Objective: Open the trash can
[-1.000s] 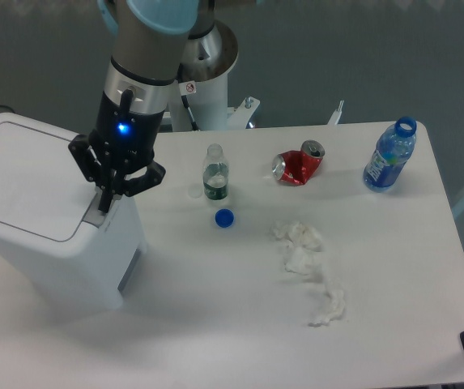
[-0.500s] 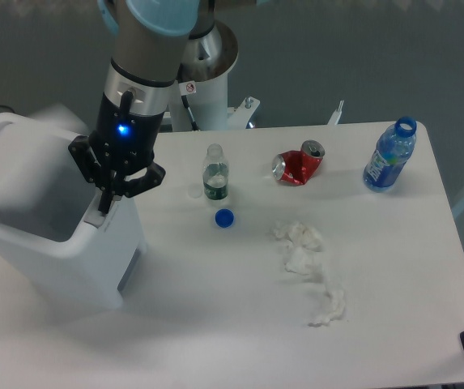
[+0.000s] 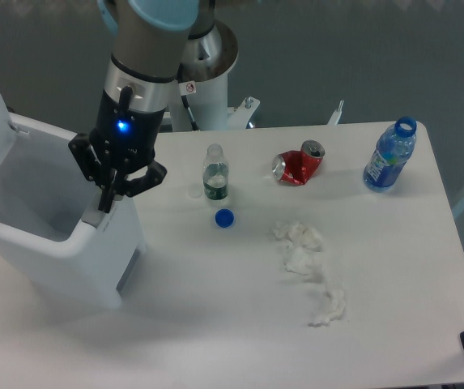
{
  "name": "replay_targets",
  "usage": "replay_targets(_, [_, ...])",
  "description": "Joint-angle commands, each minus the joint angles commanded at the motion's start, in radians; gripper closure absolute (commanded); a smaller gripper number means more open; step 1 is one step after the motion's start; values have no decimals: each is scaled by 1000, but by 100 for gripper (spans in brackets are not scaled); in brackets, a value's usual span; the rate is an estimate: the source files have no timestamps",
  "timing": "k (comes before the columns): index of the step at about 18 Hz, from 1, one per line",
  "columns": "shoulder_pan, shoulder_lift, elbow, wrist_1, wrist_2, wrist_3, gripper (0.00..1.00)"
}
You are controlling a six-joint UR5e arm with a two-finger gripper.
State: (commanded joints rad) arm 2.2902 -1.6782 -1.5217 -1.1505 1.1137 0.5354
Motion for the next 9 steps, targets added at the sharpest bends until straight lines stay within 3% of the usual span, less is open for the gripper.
replay_targets(1, [15,0,0,0,0,3,12])
replay_targets(2, [32,-2,0,0,0,6,0])
replay_targets(5, [78,-9,3,8,9,37,0])
replay_targets(9, [167,-40,5,8,66,216,0])
